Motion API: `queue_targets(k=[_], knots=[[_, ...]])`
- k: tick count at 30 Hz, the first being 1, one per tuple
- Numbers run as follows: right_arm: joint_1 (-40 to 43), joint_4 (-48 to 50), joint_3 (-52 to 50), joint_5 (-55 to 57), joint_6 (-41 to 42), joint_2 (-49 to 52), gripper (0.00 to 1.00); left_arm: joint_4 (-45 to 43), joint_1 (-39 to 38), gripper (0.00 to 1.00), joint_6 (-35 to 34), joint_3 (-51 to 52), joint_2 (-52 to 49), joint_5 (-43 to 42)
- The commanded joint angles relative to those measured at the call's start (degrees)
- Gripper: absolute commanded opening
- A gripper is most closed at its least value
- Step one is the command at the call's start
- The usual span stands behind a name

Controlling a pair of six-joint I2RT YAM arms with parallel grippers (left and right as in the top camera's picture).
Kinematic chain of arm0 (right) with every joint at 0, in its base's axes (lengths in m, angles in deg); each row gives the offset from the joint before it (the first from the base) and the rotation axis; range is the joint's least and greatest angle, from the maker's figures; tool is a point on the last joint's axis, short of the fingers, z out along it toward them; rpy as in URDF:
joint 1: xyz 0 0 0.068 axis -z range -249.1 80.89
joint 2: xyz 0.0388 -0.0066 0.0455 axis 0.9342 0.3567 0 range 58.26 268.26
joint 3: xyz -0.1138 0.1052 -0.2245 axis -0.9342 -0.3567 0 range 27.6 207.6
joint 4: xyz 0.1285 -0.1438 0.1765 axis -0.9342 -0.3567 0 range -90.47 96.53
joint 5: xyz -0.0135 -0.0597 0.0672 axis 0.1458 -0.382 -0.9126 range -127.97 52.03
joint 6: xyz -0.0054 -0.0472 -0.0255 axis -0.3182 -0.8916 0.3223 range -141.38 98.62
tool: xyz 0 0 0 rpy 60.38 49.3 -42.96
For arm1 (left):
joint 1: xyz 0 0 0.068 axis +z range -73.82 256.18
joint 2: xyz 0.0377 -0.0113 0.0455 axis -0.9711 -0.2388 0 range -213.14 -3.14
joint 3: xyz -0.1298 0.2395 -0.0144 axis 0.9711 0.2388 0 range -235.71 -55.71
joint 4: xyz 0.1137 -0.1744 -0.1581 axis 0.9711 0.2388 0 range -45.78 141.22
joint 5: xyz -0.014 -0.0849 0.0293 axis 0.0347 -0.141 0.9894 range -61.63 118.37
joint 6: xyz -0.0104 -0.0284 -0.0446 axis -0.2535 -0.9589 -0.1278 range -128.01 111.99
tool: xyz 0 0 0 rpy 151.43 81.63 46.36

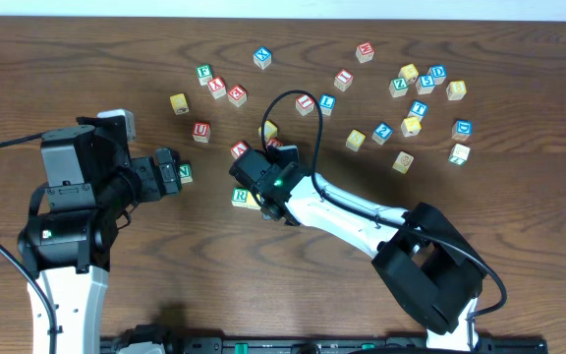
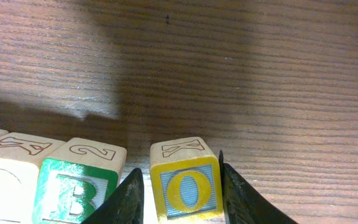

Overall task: Spell out ROBOT
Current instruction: 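Lower the yellow O block onto the table right of the green B, then open the right gripper and move it back to the upper-right cluster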

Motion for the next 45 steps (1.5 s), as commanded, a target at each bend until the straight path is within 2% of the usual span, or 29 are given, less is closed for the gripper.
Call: queue_targets(k=[1, 14, 25, 29, 32, 36, 38, 41, 45], knots=[[-0.24, 0.72, -1.33, 1.33, 1.77, 0.48, 0.35, 0.0, 0.22, 0.98, 0.79, -1.25, -0.11, -0.68], [-0.24, 0.04, -0.96, 1.57, 1.88, -0.37, 0.35, 0.0, 0.22, 0.98, 0.79, -1.25, -0.11, -0.68], [-0.24, -3.74, 0.04, 2.05, 0.83, -12.17, 0.39, 0.0, 0.22, 0.98, 0.79, -1.25, -0.11, -0.7], [-0.2, -4.48, 0.04, 7.08, 0.87, -14.88, 0.4, 0.0, 0.22, 0.98, 0.79, -1.25, -0.11, -0.68], [0.13, -5.81, 0.02, 13.22, 1.07, -15.04, 0.37, 0.0, 0.22, 0.98, 0.79, -1.25, -0.11, -0.68], [1.9, -8.55, 0.02, 14.43, 2.62, -15.04, 0.34, 0.0, 0.22, 0.98, 0.79, -1.25, -0.11, -0.68], [3.98, -11.06, 0.04, 14.47, 5.33, -15.04, 0.37, 0.0, 0.22, 0.98, 0.79, -1.25, -0.11, -0.68], [6.36, -13.53, 0.02, 14.34, 8.02, -15.04, 0.47, 0.0, 0.22, 0.98, 0.79, -1.25, -0.11, -0.68], [9.18, -14.36, 0.02, 13.11, 8.48, -15.04, 0.47, 0.0, 0.22, 0.98, 0.79, -1.25, -0.11, -0.7]])
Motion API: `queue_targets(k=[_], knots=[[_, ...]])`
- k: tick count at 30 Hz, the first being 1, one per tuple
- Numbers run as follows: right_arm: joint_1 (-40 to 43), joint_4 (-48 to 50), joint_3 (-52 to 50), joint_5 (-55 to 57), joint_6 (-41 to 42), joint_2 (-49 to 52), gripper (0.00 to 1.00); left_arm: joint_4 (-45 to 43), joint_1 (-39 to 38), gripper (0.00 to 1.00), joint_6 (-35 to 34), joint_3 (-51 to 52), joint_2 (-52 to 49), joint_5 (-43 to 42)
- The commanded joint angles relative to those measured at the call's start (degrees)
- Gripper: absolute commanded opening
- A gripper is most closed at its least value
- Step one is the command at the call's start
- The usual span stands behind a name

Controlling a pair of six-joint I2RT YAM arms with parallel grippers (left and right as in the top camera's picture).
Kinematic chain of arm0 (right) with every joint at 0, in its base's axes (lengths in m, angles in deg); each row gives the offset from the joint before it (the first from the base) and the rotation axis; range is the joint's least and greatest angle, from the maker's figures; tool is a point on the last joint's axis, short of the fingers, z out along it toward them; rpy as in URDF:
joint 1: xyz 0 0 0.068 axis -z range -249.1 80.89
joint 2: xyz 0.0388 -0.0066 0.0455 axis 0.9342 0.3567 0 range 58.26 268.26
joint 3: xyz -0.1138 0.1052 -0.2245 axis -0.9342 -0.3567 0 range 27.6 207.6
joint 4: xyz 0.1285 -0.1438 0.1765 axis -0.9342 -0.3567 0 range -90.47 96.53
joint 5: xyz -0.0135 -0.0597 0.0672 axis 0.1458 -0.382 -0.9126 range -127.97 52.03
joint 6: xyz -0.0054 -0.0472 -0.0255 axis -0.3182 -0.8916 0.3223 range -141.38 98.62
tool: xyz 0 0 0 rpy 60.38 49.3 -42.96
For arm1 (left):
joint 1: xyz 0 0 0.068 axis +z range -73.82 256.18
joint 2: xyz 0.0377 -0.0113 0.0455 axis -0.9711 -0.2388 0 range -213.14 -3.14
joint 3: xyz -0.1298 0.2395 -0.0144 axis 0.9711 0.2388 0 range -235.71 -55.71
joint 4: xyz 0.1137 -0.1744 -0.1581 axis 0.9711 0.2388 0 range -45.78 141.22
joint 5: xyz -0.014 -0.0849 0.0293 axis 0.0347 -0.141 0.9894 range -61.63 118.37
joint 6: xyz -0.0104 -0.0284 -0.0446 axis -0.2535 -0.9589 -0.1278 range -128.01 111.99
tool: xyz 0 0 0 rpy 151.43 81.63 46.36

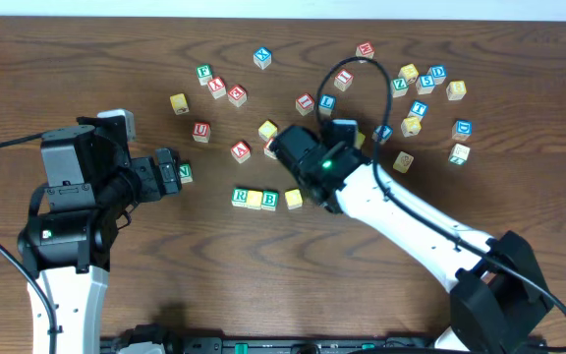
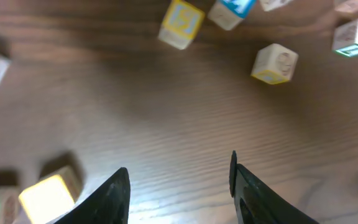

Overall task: Spell out ROBOT
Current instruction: 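Open the right gripper and move it back to the upper-right cluster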

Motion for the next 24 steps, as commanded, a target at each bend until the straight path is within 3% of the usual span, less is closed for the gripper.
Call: queue_targets(k=[1, 6, 15, 24], knots=[[2.56, -1.7, 0.85, 1.68, 4.74, -0.81, 0.47, 0.02, 0.22, 0.98, 0.79, -1.25, -0.09, -0.68], [7.67, -7.72, 0.87, 3.61, 14.51, -0.81, 0.55, 0.11, 0.22, 0.98, 0.79, -1.25, -0.09, -0.68], [11.54, -7.56, 0.87, 0.35, 13.14, -0.81, 0.58, 0.24, 0.22, 0.98, 0.79, -1.25, -0.09, -0.68], [12.9, -3.08, 0.87, 6.38, 13.42, -0.81, 0.66, 0.24, 0.22, 0.98, 0.79, -1.25, -0.09, -0.7]])
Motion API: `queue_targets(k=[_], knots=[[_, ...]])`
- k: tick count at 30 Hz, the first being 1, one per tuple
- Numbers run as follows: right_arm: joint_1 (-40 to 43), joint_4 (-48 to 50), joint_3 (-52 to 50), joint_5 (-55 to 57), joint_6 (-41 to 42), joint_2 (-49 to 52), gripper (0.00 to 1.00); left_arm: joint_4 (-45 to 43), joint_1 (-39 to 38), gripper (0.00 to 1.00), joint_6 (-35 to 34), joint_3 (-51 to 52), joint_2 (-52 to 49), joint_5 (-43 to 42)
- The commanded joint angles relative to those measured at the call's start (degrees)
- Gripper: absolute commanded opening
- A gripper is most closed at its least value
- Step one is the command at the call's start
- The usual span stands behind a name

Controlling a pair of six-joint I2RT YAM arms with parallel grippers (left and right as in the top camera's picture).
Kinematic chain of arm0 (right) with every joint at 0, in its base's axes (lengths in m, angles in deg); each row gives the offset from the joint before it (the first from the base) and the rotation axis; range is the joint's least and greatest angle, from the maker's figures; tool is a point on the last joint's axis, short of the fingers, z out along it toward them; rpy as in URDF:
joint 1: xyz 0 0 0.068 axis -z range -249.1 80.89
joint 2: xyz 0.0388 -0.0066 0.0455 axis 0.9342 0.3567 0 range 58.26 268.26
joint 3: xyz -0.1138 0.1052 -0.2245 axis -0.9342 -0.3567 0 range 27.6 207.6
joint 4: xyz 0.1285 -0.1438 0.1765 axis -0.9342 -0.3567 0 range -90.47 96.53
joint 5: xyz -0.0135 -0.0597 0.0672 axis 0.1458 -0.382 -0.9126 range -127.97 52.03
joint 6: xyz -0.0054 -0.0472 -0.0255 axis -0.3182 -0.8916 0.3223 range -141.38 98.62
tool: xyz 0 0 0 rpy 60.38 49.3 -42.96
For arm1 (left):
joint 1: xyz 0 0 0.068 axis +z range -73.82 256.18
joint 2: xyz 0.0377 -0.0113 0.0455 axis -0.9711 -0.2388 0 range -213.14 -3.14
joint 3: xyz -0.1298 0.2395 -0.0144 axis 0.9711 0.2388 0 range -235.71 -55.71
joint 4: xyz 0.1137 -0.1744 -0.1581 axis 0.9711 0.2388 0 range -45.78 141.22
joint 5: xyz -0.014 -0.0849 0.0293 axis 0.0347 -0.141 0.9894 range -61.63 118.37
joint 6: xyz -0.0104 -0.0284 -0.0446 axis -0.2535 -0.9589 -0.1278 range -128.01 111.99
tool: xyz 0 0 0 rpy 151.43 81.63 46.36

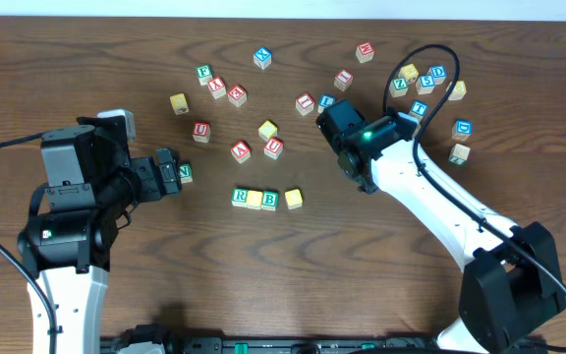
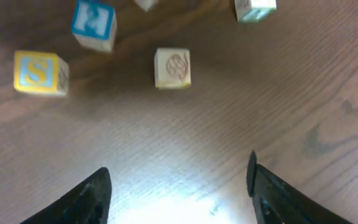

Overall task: Spell out ROBOT
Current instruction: 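Open the right gripper and move it back to the upper-right cluster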

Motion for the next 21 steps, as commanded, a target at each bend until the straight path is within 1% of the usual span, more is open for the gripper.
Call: queue_targets(k=[1, 3, 5, 6, 7, 8, 11, 17, 19, 21], knots=[[1.88, 4.13, 0.83, 4.31, 1.2, -0.81, 0.66, 0.2, 0.22, 0.98, 0.79, -1.25, -0.09, -0.68], [3.78, 7.8, 0.83, 3.5, 1.09, -0.81, 0.66, 0.17, 0.22, 0.98, 0.79, -1.25, -0.09, -0.68], [6.51, 12.0, 0.87, -0.02, -1.25, -0.81, 0.66, 0.17, 0.22, 0.98, 0.79, -1.25, -0.09, -0.68], [8.96, 15.54, 0.9, -4.76, -4.28, -0.81, 0.67, 0.2, 0.22, 0.98, 0.79, -1.25, -0.09, -0.68], [9.75, 16.28, 0.9, -5.95, -4.9, -0.81, 0.67, 0.17, 0.22, 0.98, 0.79, -1.25, -0.09, -0.68], [12.2, 18.49, 1.11, -10.08, -6.93, -0.81, 0.68, 0.17, 0.22, 0.98, 0.79, -1.25, -0.09, -0.68], [17.51, 19.02, 3.15, -15.5, -10.12, -0.79, 0.71, 0.2, 0.22, 0.98, 0.79, -1.25, -0.09, -0.68], [24.46, 18.45, 5.73, -19.37, -11.8, -0.76, 0.76, 0.17, 0.22, 0.98, 0.79, -1.25, -0.09, -0.68], [26.69, 17.94, 5.7, -23.65, -12.85, -0.37, 0.77, 0.2, 0.22, 0.98, 0.79, -1.25, -0.09, -0.68], [28.39, 18.21, 5.75, -28.76, -15.76, 1.05, 0.77, 0.17, 0.22, 0.98, 0.79, -1.25, -0.09, -0.68]])
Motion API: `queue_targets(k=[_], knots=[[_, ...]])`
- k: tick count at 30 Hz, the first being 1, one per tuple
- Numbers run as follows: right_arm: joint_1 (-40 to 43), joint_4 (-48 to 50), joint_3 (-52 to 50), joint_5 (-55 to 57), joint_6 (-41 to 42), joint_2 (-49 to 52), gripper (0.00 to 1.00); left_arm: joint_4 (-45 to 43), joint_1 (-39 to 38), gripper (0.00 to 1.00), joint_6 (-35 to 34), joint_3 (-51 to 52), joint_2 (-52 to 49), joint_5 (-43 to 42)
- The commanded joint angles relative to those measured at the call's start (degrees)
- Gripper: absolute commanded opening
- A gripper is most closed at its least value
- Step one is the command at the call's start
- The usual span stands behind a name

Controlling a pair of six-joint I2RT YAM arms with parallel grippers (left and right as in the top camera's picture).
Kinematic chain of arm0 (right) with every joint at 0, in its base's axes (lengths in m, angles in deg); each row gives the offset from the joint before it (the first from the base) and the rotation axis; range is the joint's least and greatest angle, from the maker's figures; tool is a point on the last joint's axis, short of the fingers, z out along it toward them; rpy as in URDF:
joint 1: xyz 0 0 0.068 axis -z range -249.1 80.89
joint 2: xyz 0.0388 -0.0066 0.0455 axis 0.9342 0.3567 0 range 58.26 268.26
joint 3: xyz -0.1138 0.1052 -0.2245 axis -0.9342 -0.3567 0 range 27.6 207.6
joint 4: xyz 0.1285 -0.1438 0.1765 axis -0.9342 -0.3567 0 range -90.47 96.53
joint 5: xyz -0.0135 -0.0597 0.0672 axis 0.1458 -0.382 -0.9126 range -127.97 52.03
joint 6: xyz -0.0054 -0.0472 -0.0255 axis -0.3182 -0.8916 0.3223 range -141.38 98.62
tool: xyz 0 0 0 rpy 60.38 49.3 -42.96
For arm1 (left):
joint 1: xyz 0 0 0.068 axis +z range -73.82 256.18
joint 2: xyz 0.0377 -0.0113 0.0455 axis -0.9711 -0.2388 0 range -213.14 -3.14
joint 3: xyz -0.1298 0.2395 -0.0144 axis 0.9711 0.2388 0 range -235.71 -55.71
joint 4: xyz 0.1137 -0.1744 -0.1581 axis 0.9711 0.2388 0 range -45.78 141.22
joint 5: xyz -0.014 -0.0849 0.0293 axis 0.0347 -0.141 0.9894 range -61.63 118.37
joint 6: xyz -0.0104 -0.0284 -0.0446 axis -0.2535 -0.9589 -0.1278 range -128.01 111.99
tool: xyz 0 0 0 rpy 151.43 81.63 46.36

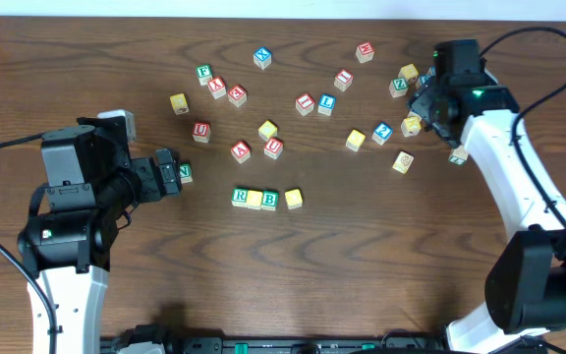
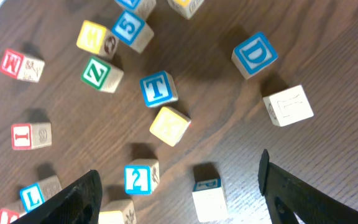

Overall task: Spell out ROBOT
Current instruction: 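Open the right gripper and move it back to the upper-right cluster, then lower the right gripper and grasp the blue T block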

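A row of blocks lies at mid table: R (image 1: 240,197), a yellow block (image 1: 254,200), B (image 1: 270,200) and another yellow block (image 1: 293,199). My right gripper (image 1: 428,103) hangs over the loose cluster at the back right. In the wrist view the right gripper (image 2: 178,168) is wide open and holds nothing. Below it sit a blue T block (image 2: 158,89), a yellow block (image 2: 170,125), a blue 2 block (image 2: 140,178) and a white block (image 2: 209,199). My left gripper (image 1: 168,174) rests at the left beside a green block (image 1: 184,173); its jaws are unclear.
Other loose blocks surround the T: a blue D (image 2: 254,55), a green Z (image 2: 101,73), a 5 (image 2: 132,29), a red M (image 2: 21,65) and a red I (image 2: 31,135). More blocks are scattered across the back (image 1: 234,93). The table's far edge (image 1: 283,18) runs close behind.
My right gripper has moved from the table's middle right to the back-right cluster, still open. The blue T block has come into its wrist view. The left arm is unchanged.
At first my right gripper's fingers stood around the yellow O block next to B in the row. Then it was open and away, with that block left at the row's right end. After that it was further right over loose blocks, and now above the T cluster.
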Motion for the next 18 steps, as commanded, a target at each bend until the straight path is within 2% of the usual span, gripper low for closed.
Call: queue_targets(k=[1, 5, 9, 12, 18], knots=[[2.49, -0.07, 1.29, -9.38, -5.64, 1.75, 0.77, -0.04, 0.22, 0.98, 0.79, -1.25, -0.07, -0.68], [3.58, -4.72, 6.91, -14.45, -11.39, 8.72, 0.75, -0.04, 0.22, 0.98, 0.79, -1.25, -0.07, -0.68], [3.43, -16.74, 23.04, -12.81, -15.32, 20.52, 0.76, -0.07, 0.22, 0.98, 0.79, -1.25, -0.07, -0.68], [3.41, -20.22, 30.45, -10.86, -14.97, 25.97, 0.74, -0.04, 0.22, 0.98, 0.79, -1.25, -0.07, -0.68], [3.41, -17.59, 30.62, -4.5, -10.67, 26.62, 0.73, -0.07, 0.22, 0.98, 0.79, -1.25, -0.07, -0.68]])
